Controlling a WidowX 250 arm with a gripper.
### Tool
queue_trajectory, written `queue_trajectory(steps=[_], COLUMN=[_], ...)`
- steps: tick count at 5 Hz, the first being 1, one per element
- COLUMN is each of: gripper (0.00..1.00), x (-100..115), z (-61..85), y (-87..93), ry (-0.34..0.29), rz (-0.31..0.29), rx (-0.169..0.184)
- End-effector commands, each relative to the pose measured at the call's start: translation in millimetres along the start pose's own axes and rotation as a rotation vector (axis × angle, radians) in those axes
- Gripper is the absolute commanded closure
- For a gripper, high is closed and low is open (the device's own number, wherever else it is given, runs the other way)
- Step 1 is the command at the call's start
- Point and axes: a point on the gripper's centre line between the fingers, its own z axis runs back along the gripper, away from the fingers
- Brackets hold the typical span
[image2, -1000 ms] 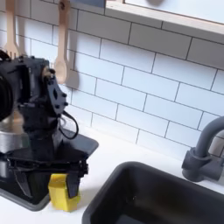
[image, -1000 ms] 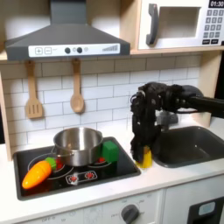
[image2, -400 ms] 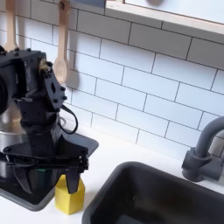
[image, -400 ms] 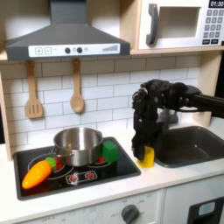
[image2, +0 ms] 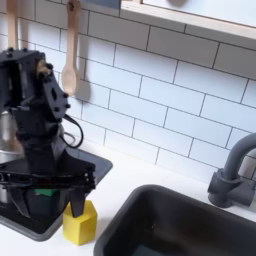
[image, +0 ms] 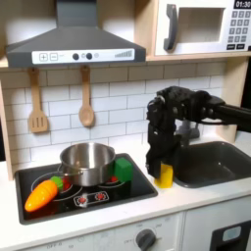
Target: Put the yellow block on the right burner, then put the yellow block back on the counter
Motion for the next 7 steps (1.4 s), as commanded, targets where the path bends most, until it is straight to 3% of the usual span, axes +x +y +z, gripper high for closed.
queue_trajectory(steps=[1,7], gripper=[0.0,0.0], x=[5.5,7.7], z=[20.4,20.8], y=[23.0,25.7], ry=[0.009,0.0], rz=[0.021,0.029], rx=[-0.062,-0.061])
